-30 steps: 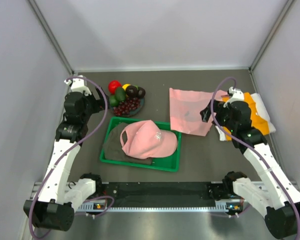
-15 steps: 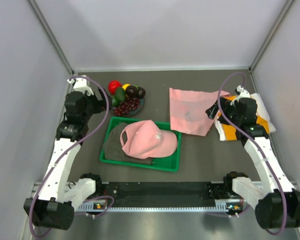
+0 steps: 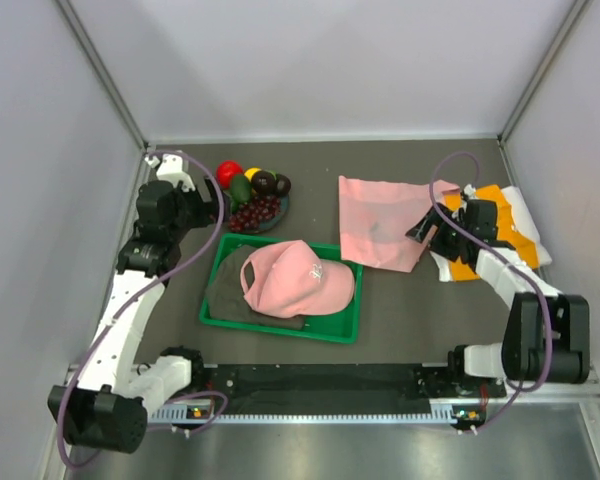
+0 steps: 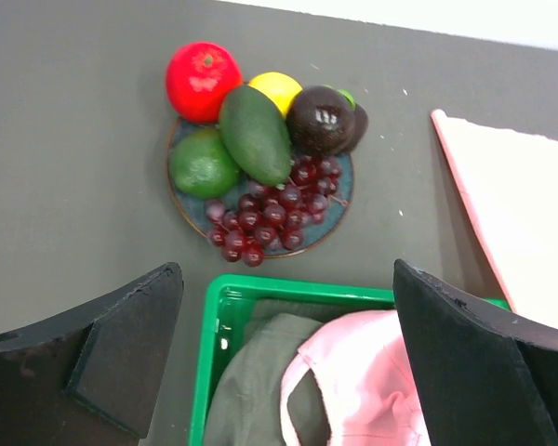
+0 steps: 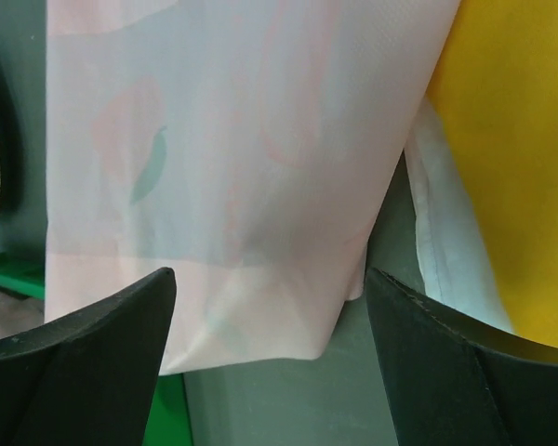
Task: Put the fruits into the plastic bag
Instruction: Pick up the plastic bag at the center of the board.
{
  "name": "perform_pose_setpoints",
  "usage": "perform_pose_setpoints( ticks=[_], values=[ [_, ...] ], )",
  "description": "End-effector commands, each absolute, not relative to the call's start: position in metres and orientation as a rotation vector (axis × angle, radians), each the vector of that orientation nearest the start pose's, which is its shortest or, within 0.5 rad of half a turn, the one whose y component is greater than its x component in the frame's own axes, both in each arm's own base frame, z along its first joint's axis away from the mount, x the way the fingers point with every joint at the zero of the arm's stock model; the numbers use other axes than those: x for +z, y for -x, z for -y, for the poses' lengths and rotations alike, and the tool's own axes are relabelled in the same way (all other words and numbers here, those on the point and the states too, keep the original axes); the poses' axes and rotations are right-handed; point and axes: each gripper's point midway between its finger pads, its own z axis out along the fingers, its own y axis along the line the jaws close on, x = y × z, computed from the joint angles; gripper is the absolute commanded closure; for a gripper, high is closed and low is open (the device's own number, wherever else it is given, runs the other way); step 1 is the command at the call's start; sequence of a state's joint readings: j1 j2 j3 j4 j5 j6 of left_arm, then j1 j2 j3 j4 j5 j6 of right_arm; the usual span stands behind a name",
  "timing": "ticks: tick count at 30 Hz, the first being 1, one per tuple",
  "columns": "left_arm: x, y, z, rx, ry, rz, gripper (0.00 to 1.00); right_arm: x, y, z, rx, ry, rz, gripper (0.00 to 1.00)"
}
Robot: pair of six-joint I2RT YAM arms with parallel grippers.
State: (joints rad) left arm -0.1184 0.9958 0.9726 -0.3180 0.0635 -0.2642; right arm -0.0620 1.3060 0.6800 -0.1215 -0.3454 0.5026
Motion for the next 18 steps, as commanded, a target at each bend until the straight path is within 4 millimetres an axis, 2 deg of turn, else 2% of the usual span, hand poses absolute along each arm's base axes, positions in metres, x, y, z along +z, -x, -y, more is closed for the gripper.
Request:
perform_pose_setpoints(
  ticks=[1,2,5,6,8,9,11,12,14,15,16,17,18],
  values=[
    [0.271,-0.34,0.086,-0.381,0.026,-1.914,0.02,0.087,-0.358,-0.051,0.623,-0.524,-2.237,0.18],
    [0.269,-0.34,0.092,-0.395,0.015,-1.922,0.03,0.077,-0.358,-0.05,0.612,-0.547,-2.262,0.18],
    [0.268,-0.34,0.119,-0.461,-0.038,-1.929,0.04,0.071,-0.369,-0.046,0.596,-0.556,-2.249,0.19],
    [0.269,-0.339,0.126,-0.473,-0.045,-1.927,0.04,0.07,-0.371,-0.047,0.596,-0.554,-2.252,0.21],
    [0.271,-0.337,0.151,-0.515,-0.092,-1.908,0.05,0.066,-0.378,-0.048,0.61,-0.541,-2.261,0.27],
    [0.27,-0.332,0.171,-0.542,-0.135,-1.9,0.05,0.065,-0.379,-0.05,0.621,-0.53,-2.268,0.35],
    [0.271,-0.326,0.198,-0.595,-0.184,-1.879,0.05,0.069,-0.383,-0.054,0.652,-0.507,-2.271,0.45],
    [0.276,-0.321,0.227,-0.666,-0.228,-1.848,0.05,0.07,-0.383,-0.056,0.661,-0.503,-2.273,0.53],
    [0.281,-0.314,0.258,-0.745,-0.28,-1.814,0.04,0.076,-0.384,-0.057,0.68,-0.498,-2.261,0.61],
    [0.281,-0.308,0.287,-0.805,-0.327,-1.791,0.04,0.081,-0.384,-0.059,0.692,-0.488,-2.251,0.68],
    [0.28,-0.304,0.303,-0.832,-0.358,-1.783,0.04,0.083,-0.384,-0.062,0.707,-0.482,-2.249,0.71],
    [0.288,-0.3,0.319,-0.864,-0.393,-1.76,0.04,0.087,-0.383,-0.065,0.731,-0.474,-2.245,0.73],
    [0.27,-0.293,0.345,-0.883,-0.461,-1.791,0.04,0.089,-0.38,-0.067,0.735,-0.476,-2.256,0.75]
  ],
)
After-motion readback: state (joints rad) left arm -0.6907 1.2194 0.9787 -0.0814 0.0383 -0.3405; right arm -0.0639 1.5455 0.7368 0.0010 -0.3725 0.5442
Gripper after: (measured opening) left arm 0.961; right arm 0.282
